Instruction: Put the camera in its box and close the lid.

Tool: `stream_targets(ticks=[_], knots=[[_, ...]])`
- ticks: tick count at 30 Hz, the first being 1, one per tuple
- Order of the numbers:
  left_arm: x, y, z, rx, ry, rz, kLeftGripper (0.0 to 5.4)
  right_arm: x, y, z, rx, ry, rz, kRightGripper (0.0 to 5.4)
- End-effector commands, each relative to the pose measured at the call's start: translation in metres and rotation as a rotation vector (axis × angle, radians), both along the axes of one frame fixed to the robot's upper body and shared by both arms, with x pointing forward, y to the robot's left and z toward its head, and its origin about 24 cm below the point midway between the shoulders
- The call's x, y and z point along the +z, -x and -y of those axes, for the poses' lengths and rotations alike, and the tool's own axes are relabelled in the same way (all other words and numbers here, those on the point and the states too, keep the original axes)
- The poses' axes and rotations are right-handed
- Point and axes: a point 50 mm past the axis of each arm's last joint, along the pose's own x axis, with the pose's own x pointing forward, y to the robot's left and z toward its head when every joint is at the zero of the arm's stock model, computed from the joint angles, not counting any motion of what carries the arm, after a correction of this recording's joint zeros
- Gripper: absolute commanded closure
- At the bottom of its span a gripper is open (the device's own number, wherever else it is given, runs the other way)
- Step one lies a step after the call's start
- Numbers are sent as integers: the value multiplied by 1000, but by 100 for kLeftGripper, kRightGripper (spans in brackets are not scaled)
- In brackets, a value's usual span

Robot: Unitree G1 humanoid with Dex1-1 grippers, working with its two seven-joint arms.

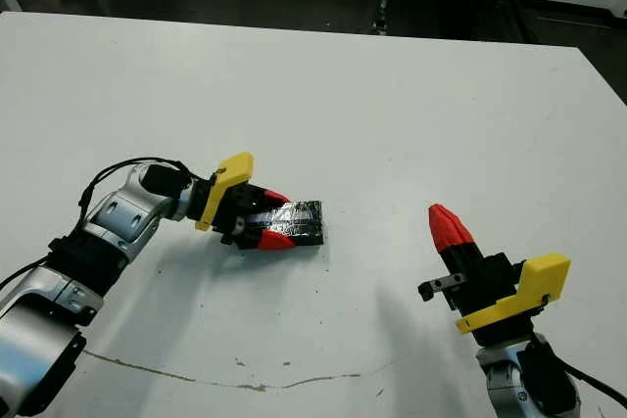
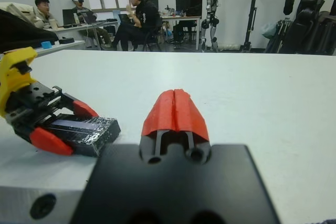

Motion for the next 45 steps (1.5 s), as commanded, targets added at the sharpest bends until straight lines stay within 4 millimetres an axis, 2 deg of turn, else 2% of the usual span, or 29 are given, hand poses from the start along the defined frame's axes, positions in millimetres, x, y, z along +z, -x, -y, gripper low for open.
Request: stream_targets(ticks=[1, 10, 20, 26, 35, 40, 45], knots=[[-42, 22, 9, -33, -105, -64, 112, -1, 0, 2, -5, -6, -15, 540], [-44, 23, 1, -9, -125, -59, 2, -1, 0, 2, -6, -2, -7, 540], [-40, 22, -13, 40, -97, -76, 2, -2, 0, 2, -3, -16, -18, 540], [-36, 27, -41, 79, -92, -66, 2, -1, 1, 3, -6, -14, -20, 540], [-22, 46, -99, 191, -81, -110, 2, -3, 0, 2, 0, -17, -20, 540], [-14, 57, -131, 299, -57, -191, 2, -2, 1, 2, -4, -8, -24, 540], [-13, 64, -151, 335, -79, -167, 2, -2, 0, 2, 2, -15, -31, 540]])
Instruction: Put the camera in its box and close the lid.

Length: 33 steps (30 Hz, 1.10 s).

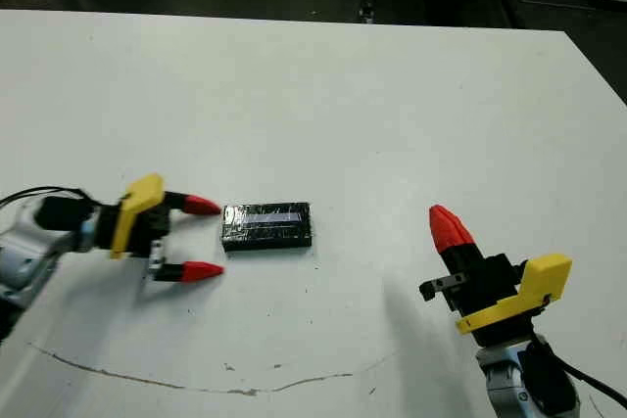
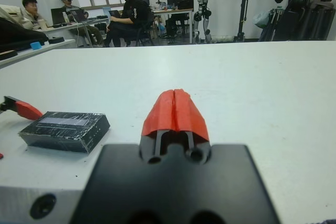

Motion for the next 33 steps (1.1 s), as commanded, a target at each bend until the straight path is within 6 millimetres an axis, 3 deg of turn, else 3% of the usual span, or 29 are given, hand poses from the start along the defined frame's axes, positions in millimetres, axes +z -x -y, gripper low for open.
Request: stream_targets(ticks=[1, 8, 14, 17, 22, 27, 33], knots=[[-23, 18, -29, 98, -97, -134, 2, -1, 0, 2, 0, 16, -16, 540], [-3, 16, -43, 189, -74, -3, 2, -2, -1, 2, 8, 8, -9, 540], [22, 16, -45, 446, 108, 168, 2, -2, -3, 1, 3, 7, -6, 540], [32, 25, -28, 630, 268, 314, 10, -2, -4, 0, -9, 15, -11, 540], [43, 41, 9, 816, 549, 504, 74, -2, -6, -2, -8, -1, -11, 540], [55, 47, 48, 827, 756, 532, 149, -3, -7, -3, -4, -5, -4, 540], [60, 48, 88, 751, 783, 514, 243, -3, -7, -2, -13, -5, -8, 540]])
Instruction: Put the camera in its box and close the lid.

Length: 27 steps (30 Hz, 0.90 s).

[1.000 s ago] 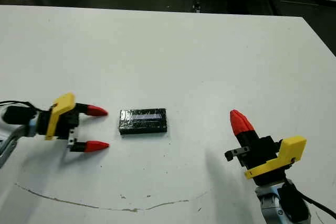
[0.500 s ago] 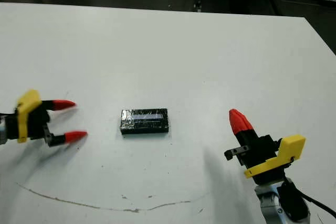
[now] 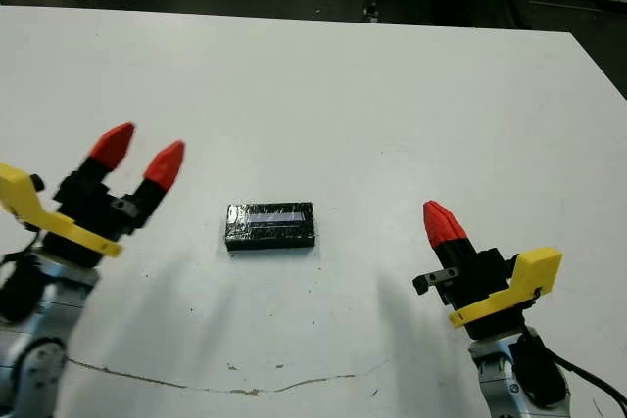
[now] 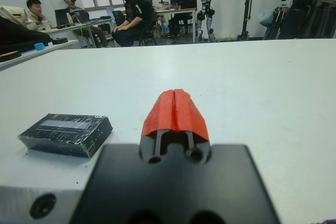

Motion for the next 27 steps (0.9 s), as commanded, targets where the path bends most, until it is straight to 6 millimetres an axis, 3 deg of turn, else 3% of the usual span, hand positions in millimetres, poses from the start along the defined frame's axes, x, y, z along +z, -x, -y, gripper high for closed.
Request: stream_targets(ticks=[1, 10, 20, 27], knots=[[3, 2, 20, -41, -27, -14, 254, 0, 0, 3, -19, 18, -11, 540], [-6, -13, 55, -105, -110, -156, 391, -1, 0, 3, -10, 5, -2, 540], [-23, -29, 65, -24, -149, -342, 539, -1, 1, 2, -16, 15, -2, 540], [-48, -30, 66, -30, -193, -488, 539, -1, 1, 2, -17, 26, 2, 540]])
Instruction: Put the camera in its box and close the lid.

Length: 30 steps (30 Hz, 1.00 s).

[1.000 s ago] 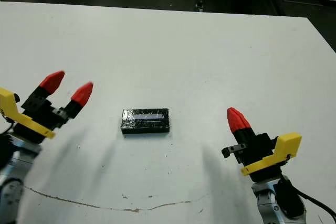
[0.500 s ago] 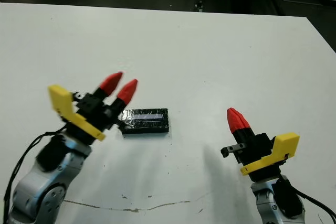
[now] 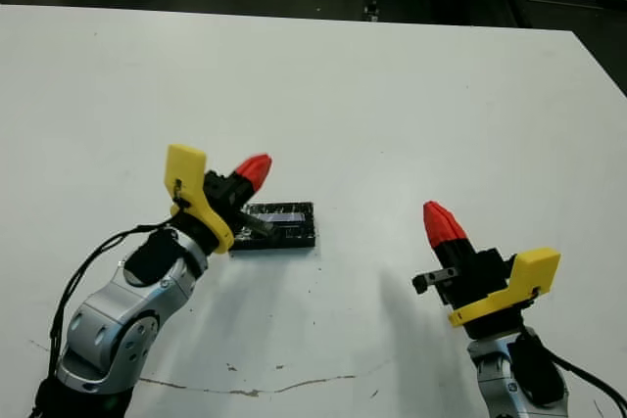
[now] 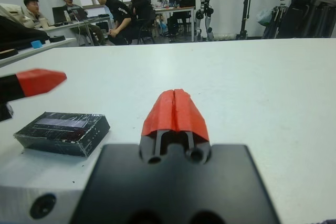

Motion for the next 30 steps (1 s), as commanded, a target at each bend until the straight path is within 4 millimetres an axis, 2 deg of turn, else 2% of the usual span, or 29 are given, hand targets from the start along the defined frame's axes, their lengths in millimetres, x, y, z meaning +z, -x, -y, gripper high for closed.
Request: stream_targets(ticks=[1, 6, 18, 24, 30], knots=[[-16, 0, -1, 1, -36, -80, 539, 0, 1, 2, -7, 4, -3, 540], [-33, 5, -4, -7, -67, -173, 539, 1, 2, 2, -8, 3, -7, 540], [-62, 19, -6, -25, -108, -270, 539, 0, 3, 1, -3, -8, -7, 540], [-54, 18, -9, 6, -56, -279, 539, 0, 3, 1, -2, -8, -11, 540], [-27, 23, -14, 3, 4, -144, 539, 0, 3, 1, -8, 2, -8, 540]])
